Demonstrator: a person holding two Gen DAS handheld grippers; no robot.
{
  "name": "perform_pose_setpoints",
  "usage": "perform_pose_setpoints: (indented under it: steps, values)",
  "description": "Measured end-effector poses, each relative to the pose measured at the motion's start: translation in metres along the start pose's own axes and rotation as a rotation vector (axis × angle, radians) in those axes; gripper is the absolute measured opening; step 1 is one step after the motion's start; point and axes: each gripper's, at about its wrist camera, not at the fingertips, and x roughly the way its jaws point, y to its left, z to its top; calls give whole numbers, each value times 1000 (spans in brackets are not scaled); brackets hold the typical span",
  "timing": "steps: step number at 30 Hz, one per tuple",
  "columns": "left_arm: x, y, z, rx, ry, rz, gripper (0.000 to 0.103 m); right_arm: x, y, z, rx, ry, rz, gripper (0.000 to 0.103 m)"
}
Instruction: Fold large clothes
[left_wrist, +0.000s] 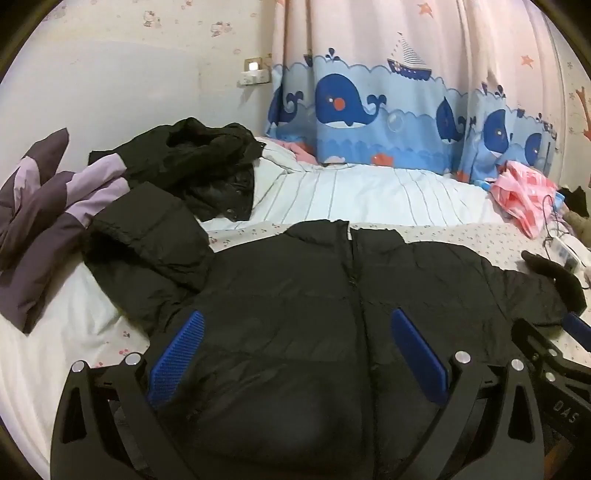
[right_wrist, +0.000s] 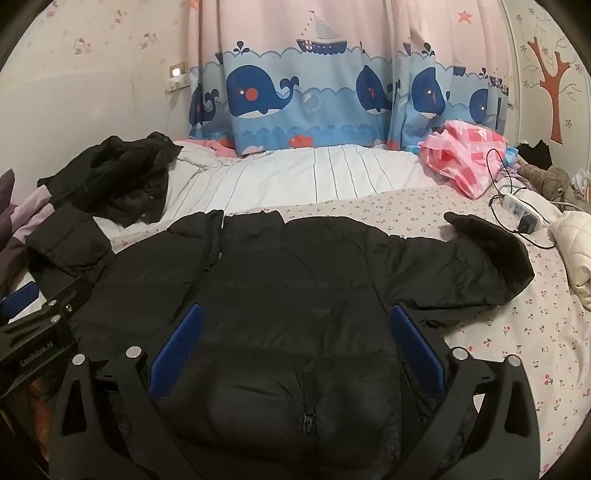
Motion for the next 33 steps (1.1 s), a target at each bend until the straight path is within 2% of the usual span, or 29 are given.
perform_pose_setpoints:
  steps: [10,33]
  values:
    - [1,-6,-1,7,12,-16,97,3,-1,-2,-3,8,3,97]
    - [8,-1,-5,16,29,-3,97,5,2,-3,-12,16,3,97]
